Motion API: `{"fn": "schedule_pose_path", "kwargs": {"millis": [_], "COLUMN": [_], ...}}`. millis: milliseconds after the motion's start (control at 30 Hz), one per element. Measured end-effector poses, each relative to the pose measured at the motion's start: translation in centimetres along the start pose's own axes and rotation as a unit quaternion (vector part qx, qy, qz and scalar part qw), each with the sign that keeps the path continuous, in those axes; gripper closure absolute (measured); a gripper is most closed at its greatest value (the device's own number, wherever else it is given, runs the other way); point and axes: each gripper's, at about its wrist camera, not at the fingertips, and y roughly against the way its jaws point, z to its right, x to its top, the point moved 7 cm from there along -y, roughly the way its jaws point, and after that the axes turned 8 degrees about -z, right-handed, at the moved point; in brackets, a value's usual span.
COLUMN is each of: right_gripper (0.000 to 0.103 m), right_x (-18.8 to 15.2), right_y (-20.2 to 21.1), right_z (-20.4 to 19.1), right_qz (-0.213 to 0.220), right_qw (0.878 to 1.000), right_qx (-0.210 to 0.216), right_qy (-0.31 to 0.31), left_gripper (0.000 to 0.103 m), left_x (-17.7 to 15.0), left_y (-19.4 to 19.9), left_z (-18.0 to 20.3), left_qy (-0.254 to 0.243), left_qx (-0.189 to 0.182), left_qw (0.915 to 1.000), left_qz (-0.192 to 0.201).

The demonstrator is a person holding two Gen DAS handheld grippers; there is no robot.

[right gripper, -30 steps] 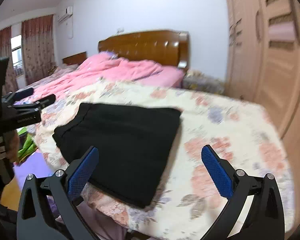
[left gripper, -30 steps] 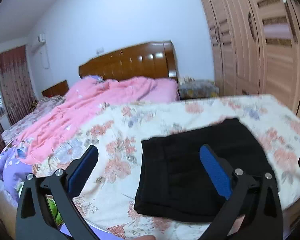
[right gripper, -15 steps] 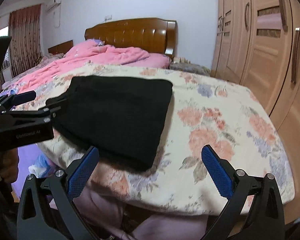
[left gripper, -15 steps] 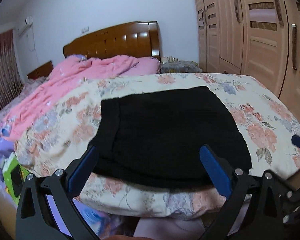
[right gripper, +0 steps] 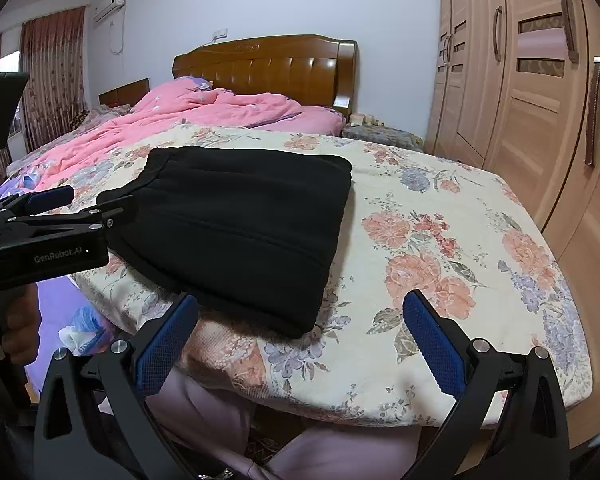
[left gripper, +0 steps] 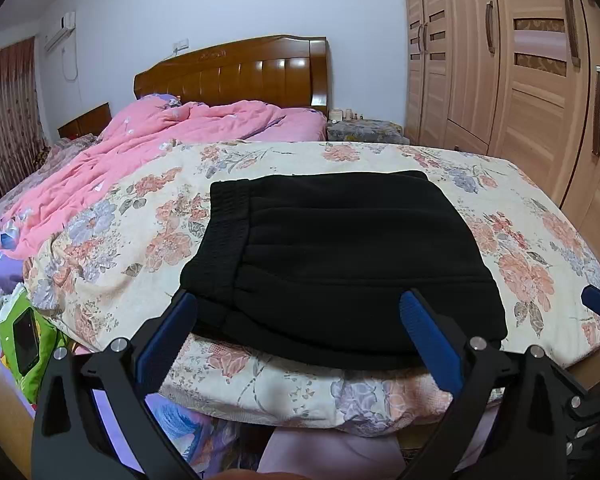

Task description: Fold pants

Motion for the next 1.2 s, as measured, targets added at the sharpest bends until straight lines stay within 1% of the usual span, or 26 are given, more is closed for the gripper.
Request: {"fn": "schedule_pose_path", "kwargs": {"millis": [1200], "right_gripper": [0.004], "right_x": [-0.10], "right_y": [-0.15], "right_z": [0.03], "right_qz": [-0.001], "right_qw": [1.000], "right_qx": [0.002], "right_qy": [-0.002], "left_gripper": [0.001], "left_x": [-0.26], "left_y": [-0.19], "left_z": [0.23], "left_qy": [-0.003], "left_qx": [-0.001], "left_qw": [1.0000], "left_qz": [-0.004]}}
